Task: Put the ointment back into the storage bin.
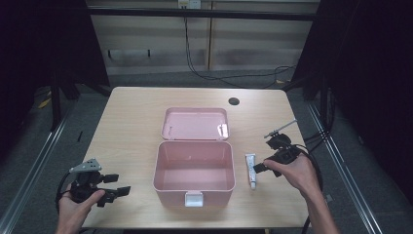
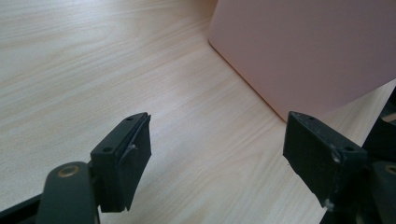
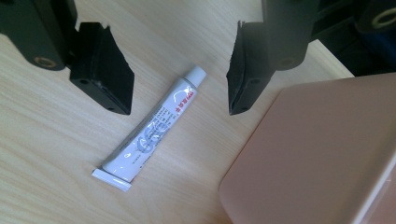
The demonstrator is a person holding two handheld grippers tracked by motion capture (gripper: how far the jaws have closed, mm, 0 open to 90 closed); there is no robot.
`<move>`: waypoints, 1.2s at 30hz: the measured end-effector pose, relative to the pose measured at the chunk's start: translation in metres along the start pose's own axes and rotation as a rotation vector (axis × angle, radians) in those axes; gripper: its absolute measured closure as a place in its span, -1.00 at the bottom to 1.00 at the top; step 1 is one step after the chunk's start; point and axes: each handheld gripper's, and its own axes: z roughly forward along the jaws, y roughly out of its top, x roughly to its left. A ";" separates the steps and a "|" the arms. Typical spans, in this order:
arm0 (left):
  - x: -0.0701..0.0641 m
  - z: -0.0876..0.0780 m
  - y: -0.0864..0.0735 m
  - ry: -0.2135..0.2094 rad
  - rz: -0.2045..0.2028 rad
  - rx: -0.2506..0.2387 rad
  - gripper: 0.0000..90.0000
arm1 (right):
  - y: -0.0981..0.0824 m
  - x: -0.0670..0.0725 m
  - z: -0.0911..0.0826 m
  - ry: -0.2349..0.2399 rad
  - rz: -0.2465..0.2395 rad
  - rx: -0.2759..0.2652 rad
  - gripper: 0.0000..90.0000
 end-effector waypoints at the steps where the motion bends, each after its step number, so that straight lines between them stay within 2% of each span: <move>1: 0.000 0.000 0.000 -0.002 -0.001 0.001 -0.49 | 0.001 0.000 0.001 0.002 0.003 0.006 -0.07; 13: 0.001 0.000 0.000 0.001 -0.002 0.002 -0.49 | 0.013 -0.001 0.011 -0.003 -0.010 0.109 0.10; 16: 0.000 0.000 0.000 0.001 -0.004 0.000 -0.49 | 0.015 -0.001 0.016 -0.017 0.008 0.142 0.12; 19: 0.000 0.000 0.000 0.001 -0.003 0.001 -0.49 | 0.016 -0.003 0.017 -0.013 0.013 0.148 0.16; 30: 0.001 0.001 0.001 0.001 -0.003 0.008 -0.49 | 0.024 -0.003 0.030 -0.033 0.056 0.235 0.24; 36: 0.001 0.002 0.001 0.000 -0.006 0.011 -0.49 | 0.026 -0.005 0.036 -0.054 0.067 0.258 0.29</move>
